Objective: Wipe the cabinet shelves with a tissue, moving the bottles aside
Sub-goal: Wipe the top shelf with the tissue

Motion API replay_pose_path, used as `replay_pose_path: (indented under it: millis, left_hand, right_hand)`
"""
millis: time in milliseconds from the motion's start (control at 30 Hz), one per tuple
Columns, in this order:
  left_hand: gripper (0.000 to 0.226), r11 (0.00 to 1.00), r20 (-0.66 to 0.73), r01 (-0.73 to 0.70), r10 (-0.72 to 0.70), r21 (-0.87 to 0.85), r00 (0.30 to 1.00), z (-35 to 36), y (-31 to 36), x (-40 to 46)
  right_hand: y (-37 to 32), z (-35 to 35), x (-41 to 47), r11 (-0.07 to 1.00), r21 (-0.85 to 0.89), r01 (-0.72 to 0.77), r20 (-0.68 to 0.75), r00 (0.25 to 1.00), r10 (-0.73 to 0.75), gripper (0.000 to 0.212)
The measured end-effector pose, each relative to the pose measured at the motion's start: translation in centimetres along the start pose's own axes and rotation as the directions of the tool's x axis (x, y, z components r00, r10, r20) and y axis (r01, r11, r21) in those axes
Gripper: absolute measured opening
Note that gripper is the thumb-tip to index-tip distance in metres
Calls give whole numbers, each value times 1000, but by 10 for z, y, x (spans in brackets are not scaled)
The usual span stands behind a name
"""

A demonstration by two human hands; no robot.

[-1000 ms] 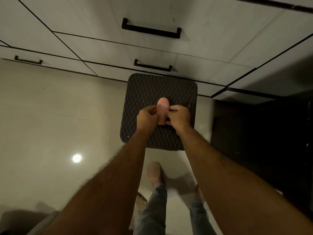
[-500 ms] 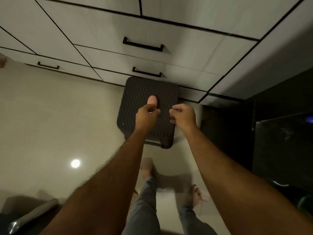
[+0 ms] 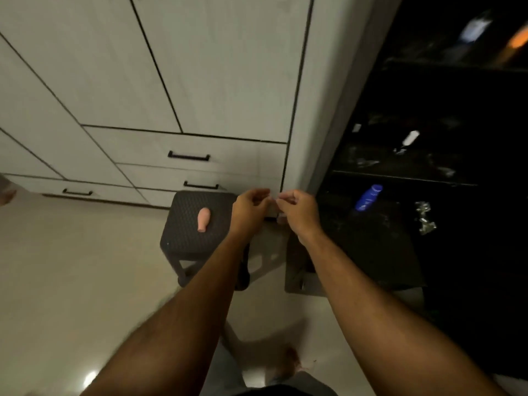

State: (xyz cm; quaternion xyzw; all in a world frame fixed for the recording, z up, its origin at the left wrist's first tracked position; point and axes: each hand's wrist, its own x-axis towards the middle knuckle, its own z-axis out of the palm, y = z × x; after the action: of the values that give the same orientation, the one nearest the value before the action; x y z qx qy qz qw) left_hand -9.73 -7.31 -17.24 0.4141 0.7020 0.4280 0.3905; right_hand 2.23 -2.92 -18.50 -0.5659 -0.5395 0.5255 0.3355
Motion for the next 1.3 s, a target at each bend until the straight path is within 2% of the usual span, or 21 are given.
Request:
replay_pose_path:
  millis: [133, 367, 567, 800, 933, 1067, 1100, 1167, 1300]
  left_hand:
    - [30, 999, 82, -52, 52, -6, 995, 31, 42, -20]
    - [31, 988, 262, -149, 138, 25, 955, 79, 67, -49]
    - [29, 992, 334, -111, 86, 56, 939, 104, 48, -75]
    - [36, 976, 366, -36, -47, 216, 929, 132, -5, -105]
    - [32, 935, 342, -33, -96, 353, 935, 154, -37, -120]
    - [24, 828, 339, -77, -141, 556, 930, 187, -72, -131]
    - [24, 801, 350, -101, -140, 590, 926, 196, -81, -133]
    - [27, 756, 377, -163, -118, 634, 918, 216, -96, -134]
    - [36, 685, 460, -257, -128, 682, 878, 253, -125, -129]
  right_hand:
    - [-11, -63, -26, 999, 26, 25, -87, 996, -22, 7]
    - [-2, -136, -73, 976, 216, -29, -279, 956, 90, 11]
    - [29, -170, -107, 974, 197, -113, -381, 907, 182, 6]
    - [100, -203, -124, 946, 149, -287, -352, 879, 322, 6]
    - [158, -221, -125, 931, 11, -365, -298, 887, 352, 15]
    - [224, -242, -118, 873, -288, -394, -165, 918, 360, 12]
    - [236, -247, -114, 849, -369, -378, -138, 926, 352, 9]
    - [251, -255, -106, 789, -526, -317, -81, 942, 324, 20]
    - [276, -255, -88, 700, -694, -171, 38, 961, 273, 31]
